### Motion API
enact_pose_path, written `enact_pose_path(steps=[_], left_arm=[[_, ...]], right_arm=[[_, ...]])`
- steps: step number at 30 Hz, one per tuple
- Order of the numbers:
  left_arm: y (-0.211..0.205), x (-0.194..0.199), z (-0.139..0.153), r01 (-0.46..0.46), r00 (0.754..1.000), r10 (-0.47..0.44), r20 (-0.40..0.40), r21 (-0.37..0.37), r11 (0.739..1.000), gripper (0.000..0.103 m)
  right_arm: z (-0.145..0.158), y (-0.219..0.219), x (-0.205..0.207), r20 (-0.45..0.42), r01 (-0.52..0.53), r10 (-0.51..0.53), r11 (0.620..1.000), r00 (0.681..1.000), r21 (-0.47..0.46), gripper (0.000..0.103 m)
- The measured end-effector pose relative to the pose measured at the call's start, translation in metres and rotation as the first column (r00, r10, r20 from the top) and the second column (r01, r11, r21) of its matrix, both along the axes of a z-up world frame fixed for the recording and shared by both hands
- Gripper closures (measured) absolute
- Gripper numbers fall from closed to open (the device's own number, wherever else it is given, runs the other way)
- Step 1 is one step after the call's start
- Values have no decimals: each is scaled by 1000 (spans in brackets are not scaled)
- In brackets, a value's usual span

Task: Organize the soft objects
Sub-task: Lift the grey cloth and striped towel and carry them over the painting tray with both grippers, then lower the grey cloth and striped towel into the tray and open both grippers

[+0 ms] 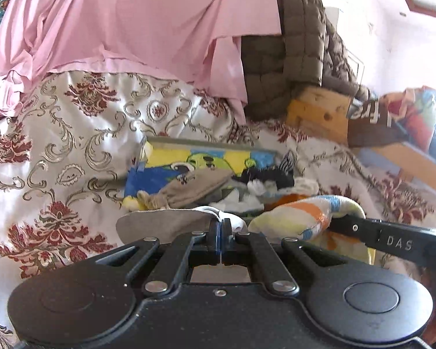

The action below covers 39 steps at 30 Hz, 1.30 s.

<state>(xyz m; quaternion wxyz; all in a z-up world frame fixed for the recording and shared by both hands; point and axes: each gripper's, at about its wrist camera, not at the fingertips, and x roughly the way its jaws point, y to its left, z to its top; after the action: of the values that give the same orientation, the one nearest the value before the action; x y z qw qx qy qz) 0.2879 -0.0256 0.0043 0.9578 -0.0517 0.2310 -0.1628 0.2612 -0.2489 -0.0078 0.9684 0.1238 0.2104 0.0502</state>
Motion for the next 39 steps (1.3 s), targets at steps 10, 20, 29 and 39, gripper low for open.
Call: enact_pose_path(steps=[10, 20, 29, 39], left_arm=[[0, 33, 38, -31, 998, 33, 53, -46, 998, 103], [-26, 133, 53, -65, 992, 71, 104, -61, 996, 103], [-53, 189, 13, -87, 996, 88, 9, -63, 994, 103], [-57, 199, -28, -95, 985, 91, -146, -21, 995, 101]], right_arm=[[38, -10, 50, 132, -36, 35, 999, 991, -2, 92], [41, -54, 135, 186, 32, -48, 995, 981, 91, 92], [-6, -84, 175, -32, 76, -72, 982, 997, 172, 92], [-22, -67, 185, -148, 34, -12, 988, 989, 152, 74]])
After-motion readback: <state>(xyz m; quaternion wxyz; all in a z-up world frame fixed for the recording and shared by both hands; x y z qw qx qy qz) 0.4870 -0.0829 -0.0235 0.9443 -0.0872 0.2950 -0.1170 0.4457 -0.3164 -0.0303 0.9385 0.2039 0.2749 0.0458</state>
